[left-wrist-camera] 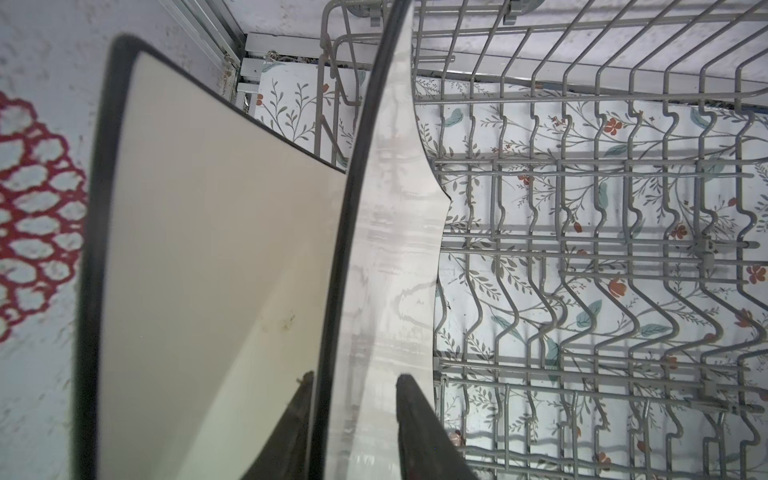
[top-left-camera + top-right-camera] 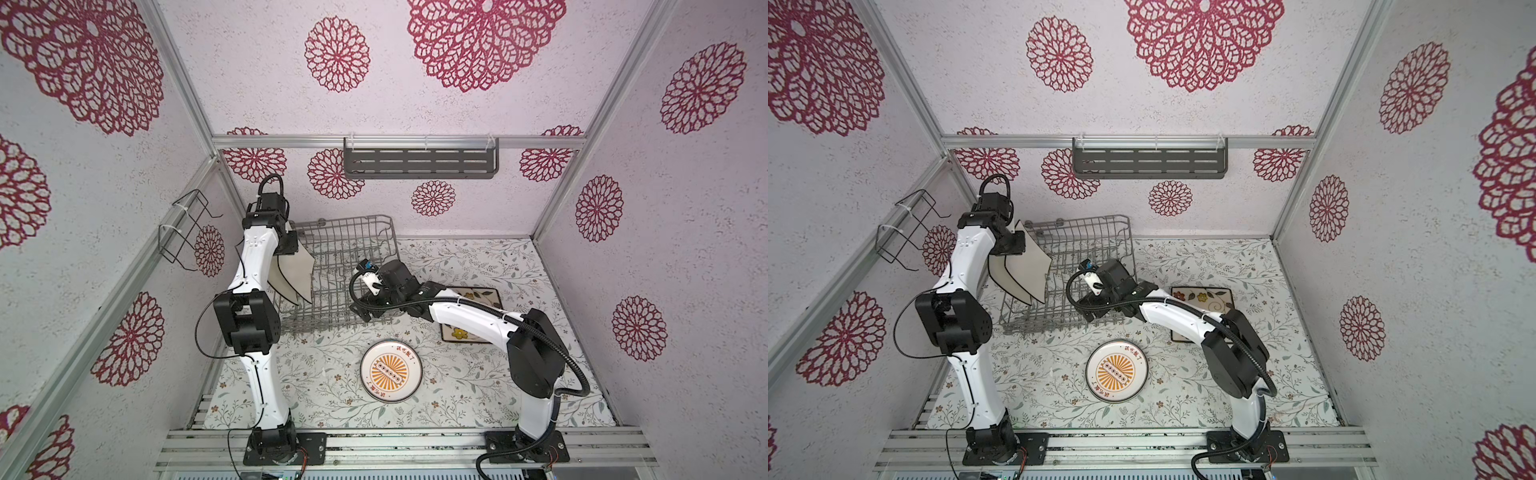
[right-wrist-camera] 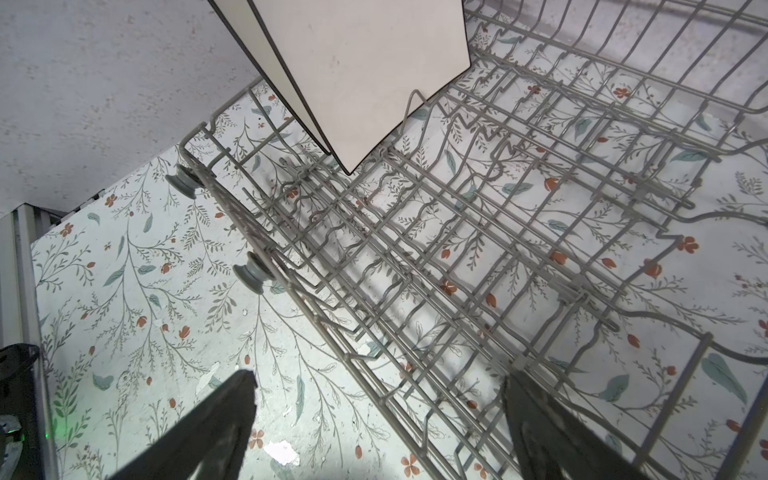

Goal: Unload the plates from the dish rack
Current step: 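Close the left gripper on the top edge of the nearer cream plate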

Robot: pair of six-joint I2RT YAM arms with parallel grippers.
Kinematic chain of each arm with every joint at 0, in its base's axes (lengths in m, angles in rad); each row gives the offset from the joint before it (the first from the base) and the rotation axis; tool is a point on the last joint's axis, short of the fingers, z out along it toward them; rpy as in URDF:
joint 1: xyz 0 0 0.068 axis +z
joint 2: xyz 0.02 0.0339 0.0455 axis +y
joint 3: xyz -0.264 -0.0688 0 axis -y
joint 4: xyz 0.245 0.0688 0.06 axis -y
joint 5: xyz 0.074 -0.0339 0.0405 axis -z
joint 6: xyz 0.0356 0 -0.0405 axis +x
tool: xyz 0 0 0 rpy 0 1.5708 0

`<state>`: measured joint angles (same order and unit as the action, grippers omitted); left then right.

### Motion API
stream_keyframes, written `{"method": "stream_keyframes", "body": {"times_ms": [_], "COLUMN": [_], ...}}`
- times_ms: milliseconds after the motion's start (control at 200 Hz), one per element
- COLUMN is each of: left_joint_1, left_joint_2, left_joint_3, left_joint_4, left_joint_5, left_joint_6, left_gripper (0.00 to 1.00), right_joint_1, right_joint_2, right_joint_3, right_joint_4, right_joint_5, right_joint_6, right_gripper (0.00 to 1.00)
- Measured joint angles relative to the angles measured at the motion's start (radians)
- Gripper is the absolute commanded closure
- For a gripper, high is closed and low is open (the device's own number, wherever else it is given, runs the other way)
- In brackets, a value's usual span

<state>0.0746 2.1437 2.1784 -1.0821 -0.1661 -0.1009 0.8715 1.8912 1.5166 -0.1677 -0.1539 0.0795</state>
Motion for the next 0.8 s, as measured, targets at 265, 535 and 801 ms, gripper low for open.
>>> {"method": "stream_keyframes", "body": {"times_ms": [265,535,801], "left_joint_1": [0.000,0.000,-0.002], "left_joint_2": [0.003,0.004,0.004], "left_joint_3": [0.000,0.000,0.007], "left_joint_4": [-0.001,-0.002,-0.003], "left_joint_5": [0.004,0.011,0.035], "left_joint_6": [0.000,0.000,0.002], "left_gripper": [0.75,0.82,0.95], "right_joint_1": [0.000,0.000,0.000], "right_joint_2": [0.022,0.030,0.030], "right_joint_3": [0.006,0.011,0.011], "right_joint_4": [-0.011,-0.015,-0.018], "right_joint_5": [0.002,0.004,0.021], "right_joint_6": [0.000,0.000,0.000], "right_gripper": [0.04,0.04,0.05]}}
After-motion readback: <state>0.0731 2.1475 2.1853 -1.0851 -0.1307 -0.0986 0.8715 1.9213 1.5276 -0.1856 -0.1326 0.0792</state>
